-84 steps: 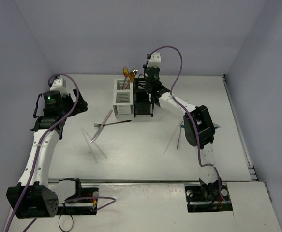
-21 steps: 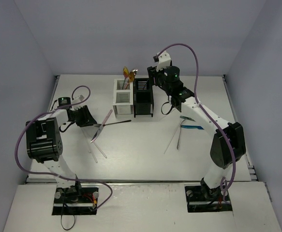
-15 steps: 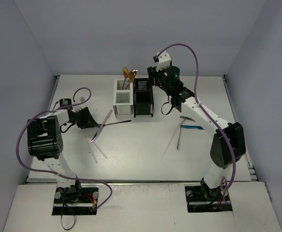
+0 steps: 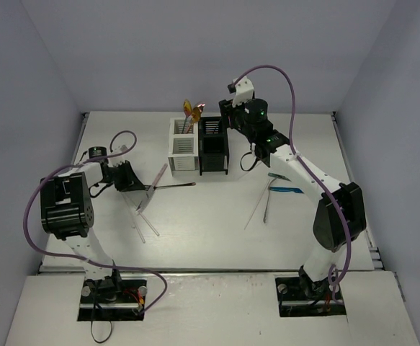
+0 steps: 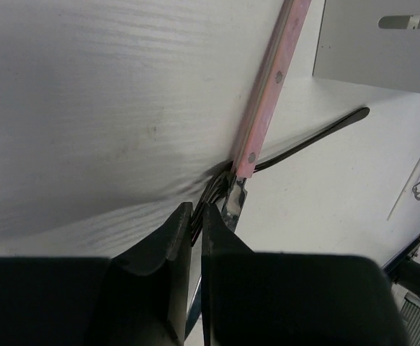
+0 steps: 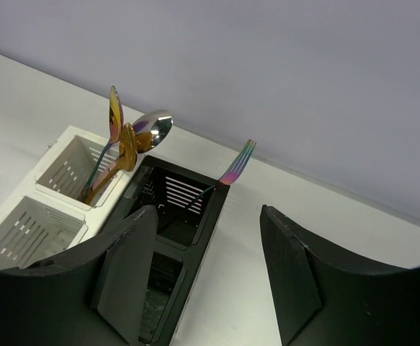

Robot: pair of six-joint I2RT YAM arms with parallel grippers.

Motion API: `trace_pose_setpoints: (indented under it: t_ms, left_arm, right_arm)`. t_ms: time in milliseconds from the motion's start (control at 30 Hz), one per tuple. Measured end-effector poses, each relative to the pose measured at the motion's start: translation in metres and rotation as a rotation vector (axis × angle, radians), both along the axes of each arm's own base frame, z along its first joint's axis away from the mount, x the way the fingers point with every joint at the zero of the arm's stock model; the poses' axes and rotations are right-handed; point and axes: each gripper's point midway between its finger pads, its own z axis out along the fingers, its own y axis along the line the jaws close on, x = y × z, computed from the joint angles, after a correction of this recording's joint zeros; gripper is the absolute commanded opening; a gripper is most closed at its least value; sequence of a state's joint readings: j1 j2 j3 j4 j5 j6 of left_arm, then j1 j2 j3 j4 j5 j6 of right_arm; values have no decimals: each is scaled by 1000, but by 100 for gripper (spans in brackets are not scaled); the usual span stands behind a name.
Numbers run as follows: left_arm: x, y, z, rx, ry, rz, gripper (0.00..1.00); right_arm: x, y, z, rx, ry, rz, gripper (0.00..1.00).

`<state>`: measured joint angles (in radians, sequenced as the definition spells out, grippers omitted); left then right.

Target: Sort the eating utensils into containers

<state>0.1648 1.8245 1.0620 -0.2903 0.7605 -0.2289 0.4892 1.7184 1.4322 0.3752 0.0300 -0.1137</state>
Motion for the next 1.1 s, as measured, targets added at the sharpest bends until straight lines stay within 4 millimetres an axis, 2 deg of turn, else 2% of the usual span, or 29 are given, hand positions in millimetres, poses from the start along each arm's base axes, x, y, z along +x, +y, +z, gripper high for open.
trace_pose_setpoints:
  t_ms: [100, 200, 400, 500, 567, 633, 667, 700, 733, 900, 1000, 1100]
  left_arm:
    - [-3, 2, 10, 30, -8, -15, 0]
    - [-4, 8, 31, 104, -51, -32, 0]
    - [10, 24, 111, 334, -281, -74, 0]
    - [8, 32, 136, 430, -359, -105, 0]
    - [3, 37, 141, 471, -374, -126, 0]
    - [-3, 40, 143, 504, -381, -150, 0]
    - [-5, 42, 144, 517, -385, -163, 0]
    - [-7, 42, 146, 529, -395, -176, 0]
    - [-10, 42, 150, 540, -409, -191, 0]
    - [-23, 36, 185, 569, -557, -271, 0]
    - [-32, 27, 207, 564, -657, -321, 0]
    - [-41, 17, 222, 533, -707, -371, 0]
  right_arm:
    - [0, 1, -1, 0, 2, 6, 55]
    - [-1, 1, -1, 0, 4, 10, 55]
    - [-14, 0, 5, -3, -3, 41, 53]
    - [-25, -1, 12, -8, -16, 72, 55]
    - [-33, 0, 18, -10, -26, 99, 61]
    - [-41, 3, 26, -8, -41, 141, 71]
    - [-47, 4, 30, -6, -47, 162, 79]
    - [-52, 6, 33, 1, -49, 182, 94]
    - [-57, 7, 36, 9, -48, 202, 100]
    - [-78, 15, 47, 52, -28, 278, 98]
    - [-87, 21, 44, 63, 2, 318, 86]
    - [-104, 35, 38, 20, -4, 367, 69]
